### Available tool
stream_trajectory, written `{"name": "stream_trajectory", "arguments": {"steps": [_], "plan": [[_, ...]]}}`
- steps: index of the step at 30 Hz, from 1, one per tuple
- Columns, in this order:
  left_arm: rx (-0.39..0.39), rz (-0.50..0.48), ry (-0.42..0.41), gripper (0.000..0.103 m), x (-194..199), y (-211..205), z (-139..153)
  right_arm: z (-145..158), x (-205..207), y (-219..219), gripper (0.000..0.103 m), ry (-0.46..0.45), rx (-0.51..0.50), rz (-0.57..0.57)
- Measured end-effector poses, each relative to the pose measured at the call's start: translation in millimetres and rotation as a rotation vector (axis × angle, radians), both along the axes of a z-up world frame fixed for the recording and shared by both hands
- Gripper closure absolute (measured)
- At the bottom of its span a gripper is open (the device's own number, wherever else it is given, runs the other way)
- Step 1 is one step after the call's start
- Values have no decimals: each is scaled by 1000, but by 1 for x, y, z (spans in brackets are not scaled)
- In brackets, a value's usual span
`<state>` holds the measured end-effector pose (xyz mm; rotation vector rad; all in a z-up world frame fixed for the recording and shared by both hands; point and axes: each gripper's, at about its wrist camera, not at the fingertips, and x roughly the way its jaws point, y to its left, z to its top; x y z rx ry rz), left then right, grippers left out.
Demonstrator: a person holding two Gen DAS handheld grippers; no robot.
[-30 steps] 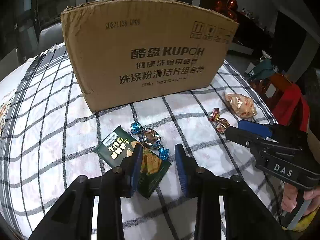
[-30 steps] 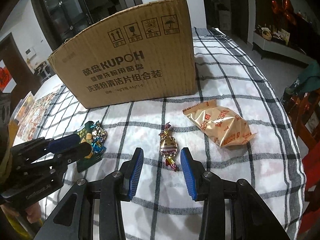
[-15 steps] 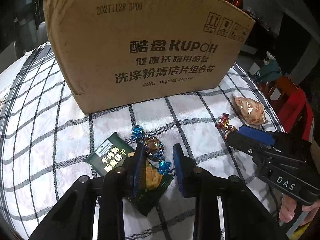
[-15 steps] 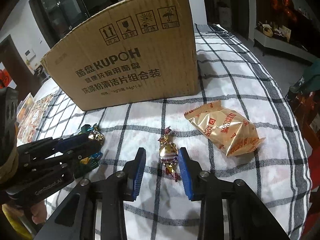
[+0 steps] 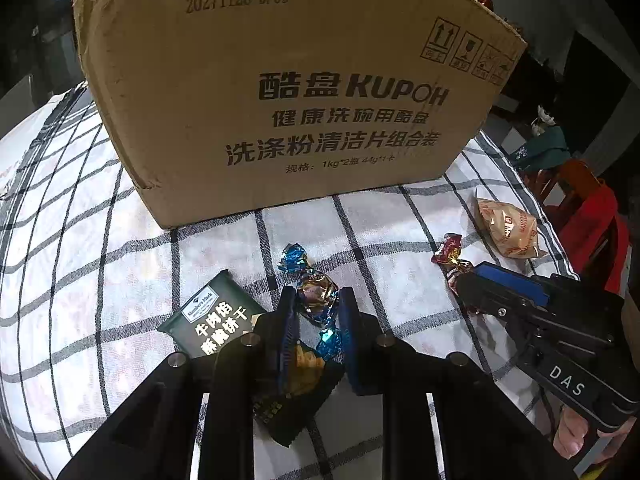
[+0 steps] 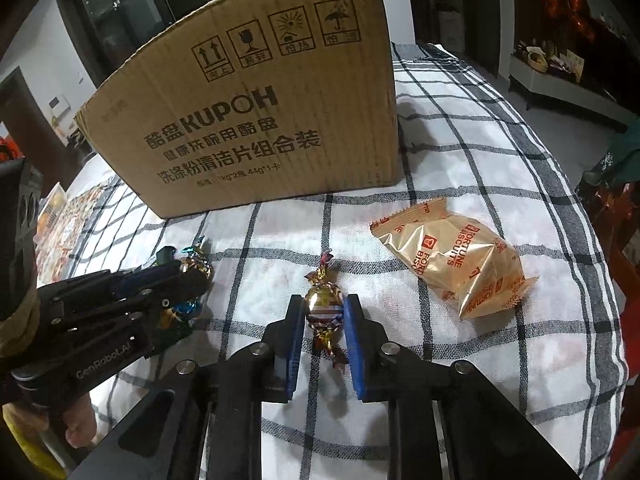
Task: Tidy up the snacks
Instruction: 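Grasp the gold wrapped candy with the right tool while the left tool grasps the blue foil candy, then carry both candies over the box and open both tools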
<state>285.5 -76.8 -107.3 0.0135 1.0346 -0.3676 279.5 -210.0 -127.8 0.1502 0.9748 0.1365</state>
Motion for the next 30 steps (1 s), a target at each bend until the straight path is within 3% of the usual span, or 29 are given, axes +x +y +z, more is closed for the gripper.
{"name": "stream_trajectory", "arguments": {"steps": [13,30], "plan": [[-31,-15,-36,82,-25,8,24,27,-15,6,82,-63,9,18],[-92,-18,-174,82,-50,20,102,97,-36,19,82,-236,30,58]]}}
